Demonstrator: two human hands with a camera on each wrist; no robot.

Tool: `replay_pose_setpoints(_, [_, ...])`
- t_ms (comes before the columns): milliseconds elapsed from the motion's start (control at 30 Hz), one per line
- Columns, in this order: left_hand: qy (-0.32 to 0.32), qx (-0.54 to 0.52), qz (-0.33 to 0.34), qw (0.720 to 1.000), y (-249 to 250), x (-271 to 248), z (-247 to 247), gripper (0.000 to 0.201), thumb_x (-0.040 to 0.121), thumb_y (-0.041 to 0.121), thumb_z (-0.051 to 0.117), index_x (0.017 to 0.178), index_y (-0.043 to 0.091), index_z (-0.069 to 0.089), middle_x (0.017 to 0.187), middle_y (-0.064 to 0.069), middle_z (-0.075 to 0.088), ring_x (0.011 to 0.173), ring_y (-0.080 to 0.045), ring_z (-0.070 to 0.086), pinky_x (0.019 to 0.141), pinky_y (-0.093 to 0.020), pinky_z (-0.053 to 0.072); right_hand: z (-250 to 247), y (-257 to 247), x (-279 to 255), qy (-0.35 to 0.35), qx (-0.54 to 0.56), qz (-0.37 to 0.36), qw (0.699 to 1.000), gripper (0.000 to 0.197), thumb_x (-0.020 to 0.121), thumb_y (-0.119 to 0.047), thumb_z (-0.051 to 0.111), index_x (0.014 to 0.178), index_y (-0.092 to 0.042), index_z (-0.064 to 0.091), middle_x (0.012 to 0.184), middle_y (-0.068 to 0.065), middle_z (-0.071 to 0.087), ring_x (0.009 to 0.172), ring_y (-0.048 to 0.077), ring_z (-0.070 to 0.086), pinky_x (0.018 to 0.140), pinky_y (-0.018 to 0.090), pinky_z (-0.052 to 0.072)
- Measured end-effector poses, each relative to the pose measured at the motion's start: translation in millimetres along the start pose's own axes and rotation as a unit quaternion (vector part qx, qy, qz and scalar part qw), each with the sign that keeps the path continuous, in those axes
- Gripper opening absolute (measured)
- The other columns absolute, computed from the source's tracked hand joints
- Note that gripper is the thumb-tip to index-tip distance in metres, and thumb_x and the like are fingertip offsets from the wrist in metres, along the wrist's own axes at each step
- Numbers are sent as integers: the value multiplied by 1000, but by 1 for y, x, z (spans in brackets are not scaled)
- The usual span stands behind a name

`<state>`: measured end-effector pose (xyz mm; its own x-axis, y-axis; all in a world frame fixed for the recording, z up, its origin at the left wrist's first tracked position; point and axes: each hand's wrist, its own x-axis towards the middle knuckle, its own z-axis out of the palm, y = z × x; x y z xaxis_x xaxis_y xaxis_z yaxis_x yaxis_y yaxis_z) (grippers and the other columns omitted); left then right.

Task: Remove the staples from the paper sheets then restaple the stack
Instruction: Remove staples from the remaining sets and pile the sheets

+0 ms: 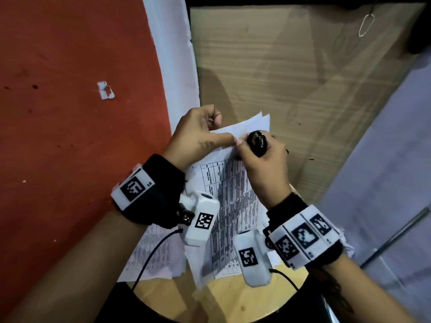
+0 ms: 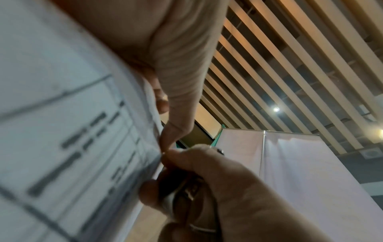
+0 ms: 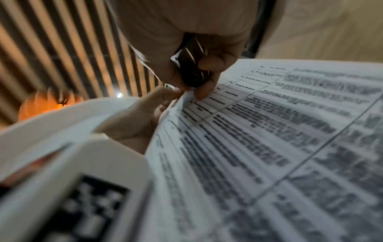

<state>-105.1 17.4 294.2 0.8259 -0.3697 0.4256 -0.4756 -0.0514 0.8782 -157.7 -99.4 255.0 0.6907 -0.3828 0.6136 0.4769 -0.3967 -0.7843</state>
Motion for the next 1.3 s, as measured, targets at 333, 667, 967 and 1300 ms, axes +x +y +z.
replay_pose_setpoints(333, [25,25,0,999,-9,0,6,31,47,42,65,61,25,43,57,-3,43,51,-16,39,52,-27,38,-19,19,11,-28,-275,-382,882,19,81,-25,58,94,-14,52,86,12,66,71,18,51,51,30,40])
replay_pose_setpoints(667, [27,81,82,993,-19,-3,-4,27,66,34,71,69,30,45,62,11,50,57,-1,45,60,-26,35,-30,17,13,-187,-96,-158,965,11,83,-18,59,74,-11,59,71,-3,54,68,8,49,65,22,39])
replay_pose_setpoints(967, [-7,176,110,978,-11,2,-27,27,72,28,68,84,29,44,78,19,53,77,2,55,79,-34,47,-56,55,5,-208,-412,-13,887,13,84,-25,61,79,-13,63,92,8,65,92,33,59,63,31,34])
replay_pose_setpoints(1300, [-80,192,135,969,-3,4,-51,28,74,37,66,89,30,43,84,26,58,73,-26,59,70,-43,47,-48,50,24,-128,50,228,964,44,80,-1,68,116,-16,49,94,4,62,75,11,62,63,23,51])
